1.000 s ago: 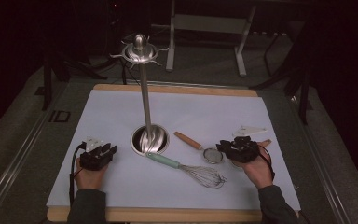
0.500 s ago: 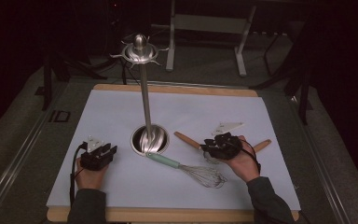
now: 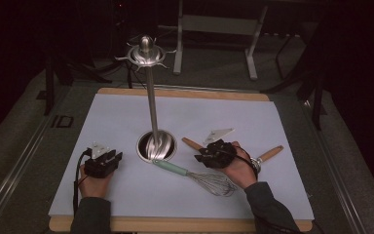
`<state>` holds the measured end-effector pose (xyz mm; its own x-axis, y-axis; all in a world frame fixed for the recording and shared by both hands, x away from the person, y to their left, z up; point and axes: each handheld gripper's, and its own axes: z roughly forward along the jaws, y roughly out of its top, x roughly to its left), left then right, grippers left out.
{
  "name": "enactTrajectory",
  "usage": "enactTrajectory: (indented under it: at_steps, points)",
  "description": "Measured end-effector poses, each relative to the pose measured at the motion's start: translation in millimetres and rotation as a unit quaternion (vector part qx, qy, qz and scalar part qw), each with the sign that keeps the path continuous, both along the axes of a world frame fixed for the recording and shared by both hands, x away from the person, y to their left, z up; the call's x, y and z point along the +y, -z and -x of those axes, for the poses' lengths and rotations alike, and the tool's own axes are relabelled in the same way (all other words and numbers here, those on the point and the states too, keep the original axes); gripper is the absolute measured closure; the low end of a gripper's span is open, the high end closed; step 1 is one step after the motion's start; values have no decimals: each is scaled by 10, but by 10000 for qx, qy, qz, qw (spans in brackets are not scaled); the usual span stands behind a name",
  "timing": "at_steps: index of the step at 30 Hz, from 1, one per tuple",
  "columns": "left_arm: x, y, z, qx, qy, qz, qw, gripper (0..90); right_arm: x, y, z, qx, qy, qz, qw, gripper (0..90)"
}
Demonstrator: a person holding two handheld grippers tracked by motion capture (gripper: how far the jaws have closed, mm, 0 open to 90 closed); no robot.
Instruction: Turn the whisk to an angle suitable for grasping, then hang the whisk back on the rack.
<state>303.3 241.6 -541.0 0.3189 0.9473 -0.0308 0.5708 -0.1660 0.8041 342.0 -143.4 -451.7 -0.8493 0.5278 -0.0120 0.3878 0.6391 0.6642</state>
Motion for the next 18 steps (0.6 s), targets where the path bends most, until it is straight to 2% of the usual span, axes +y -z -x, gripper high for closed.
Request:
enactTrajectory:
  at_steps: [4,8,14,18]
  points:
    - [0,1,-3,9,-7,8,10000,681,135,12,11,51,-214,44,9997,655]
    - [-1,1,-3,8,-7,5,10000,680,263,70,19,198,-380,192,9989,635]
    - [-4,1,-5,16,-24,-11,10000,677,379,172,20,365,-666,410,9963,665]
    - [-6,1,-5,20,-39,-21,10000,676,435,216,20,475,-742,523,9947,665]
